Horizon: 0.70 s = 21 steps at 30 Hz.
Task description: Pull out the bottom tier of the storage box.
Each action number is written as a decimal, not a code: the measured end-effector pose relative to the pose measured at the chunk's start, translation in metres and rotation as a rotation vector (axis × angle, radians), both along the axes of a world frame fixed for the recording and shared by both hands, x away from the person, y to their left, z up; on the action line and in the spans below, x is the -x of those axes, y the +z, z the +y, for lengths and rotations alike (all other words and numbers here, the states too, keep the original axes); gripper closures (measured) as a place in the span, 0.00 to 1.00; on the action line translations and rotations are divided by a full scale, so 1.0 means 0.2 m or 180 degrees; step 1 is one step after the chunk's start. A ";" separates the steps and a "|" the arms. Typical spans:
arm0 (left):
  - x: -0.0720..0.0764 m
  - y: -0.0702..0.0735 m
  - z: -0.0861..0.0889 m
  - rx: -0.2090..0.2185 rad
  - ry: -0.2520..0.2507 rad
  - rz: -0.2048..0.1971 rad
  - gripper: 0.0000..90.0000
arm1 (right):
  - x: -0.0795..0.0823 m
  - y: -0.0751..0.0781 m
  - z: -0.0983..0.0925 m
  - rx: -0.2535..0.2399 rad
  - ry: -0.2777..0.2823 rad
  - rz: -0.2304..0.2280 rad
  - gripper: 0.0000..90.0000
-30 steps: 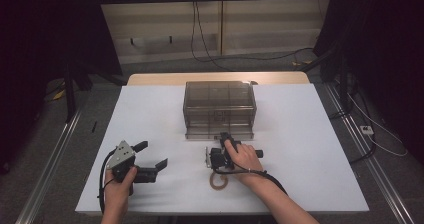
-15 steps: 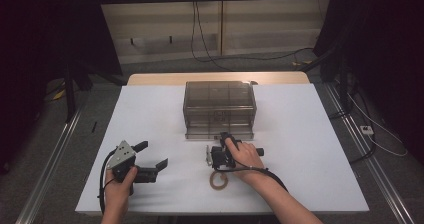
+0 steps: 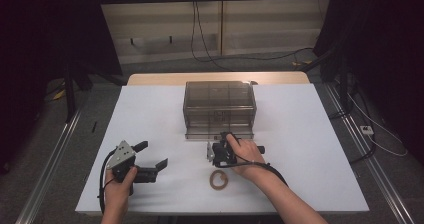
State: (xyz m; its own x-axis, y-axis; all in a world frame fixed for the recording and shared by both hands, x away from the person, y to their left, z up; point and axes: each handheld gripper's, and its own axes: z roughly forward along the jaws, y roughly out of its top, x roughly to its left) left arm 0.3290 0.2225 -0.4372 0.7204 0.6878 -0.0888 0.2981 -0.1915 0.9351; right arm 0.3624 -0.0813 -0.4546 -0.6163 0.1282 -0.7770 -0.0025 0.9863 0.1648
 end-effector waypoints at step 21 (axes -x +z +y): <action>0.00 0.00 0.00 -0.0050 -0.0017 -0.0012 0.03 | -0.09 0.10 -0.03 -0.0627 0.0034 0.0657 0.70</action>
State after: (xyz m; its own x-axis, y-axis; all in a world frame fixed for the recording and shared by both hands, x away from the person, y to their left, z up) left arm 0.3294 0.2221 -0.4372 0.7243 0.6853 -0.0754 0.2937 -0.2078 0.9331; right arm 0.3800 -0.0876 -0.4354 -0.7610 0.2569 -0.5958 0.0407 0.9354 0.3513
